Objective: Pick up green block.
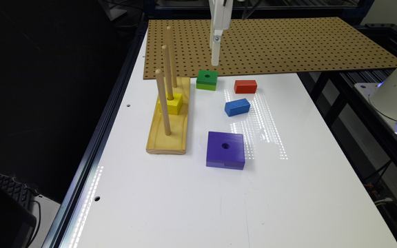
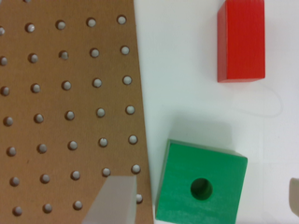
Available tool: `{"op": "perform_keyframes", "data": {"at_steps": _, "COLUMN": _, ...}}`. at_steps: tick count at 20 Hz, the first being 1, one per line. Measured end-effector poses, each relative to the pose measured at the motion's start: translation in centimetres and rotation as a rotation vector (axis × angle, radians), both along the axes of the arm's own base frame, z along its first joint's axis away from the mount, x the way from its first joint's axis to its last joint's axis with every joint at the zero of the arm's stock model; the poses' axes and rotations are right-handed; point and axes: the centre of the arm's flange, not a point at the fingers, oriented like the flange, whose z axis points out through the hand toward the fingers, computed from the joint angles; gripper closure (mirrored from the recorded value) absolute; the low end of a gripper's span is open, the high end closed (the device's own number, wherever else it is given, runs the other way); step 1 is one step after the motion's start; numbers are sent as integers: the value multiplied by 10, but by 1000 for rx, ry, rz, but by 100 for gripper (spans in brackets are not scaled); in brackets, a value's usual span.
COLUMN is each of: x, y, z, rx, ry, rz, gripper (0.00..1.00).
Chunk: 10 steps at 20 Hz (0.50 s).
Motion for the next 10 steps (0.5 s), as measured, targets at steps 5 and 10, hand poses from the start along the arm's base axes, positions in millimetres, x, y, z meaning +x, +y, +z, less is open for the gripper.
{"op": "perform_keyframes", "data": {"at_steps": 5, "x": 3, "y": 5, "z": -19, "rx": 4, "ry": -8, "rz": 1, "gripper": 0}}
{"op": "perform_keyframes", "data": {"at_steps": 10, "x": 3, "y": 7, "z": -21, "rx": 5, "ry": -7, "rz": 0, "gripper": 0}}
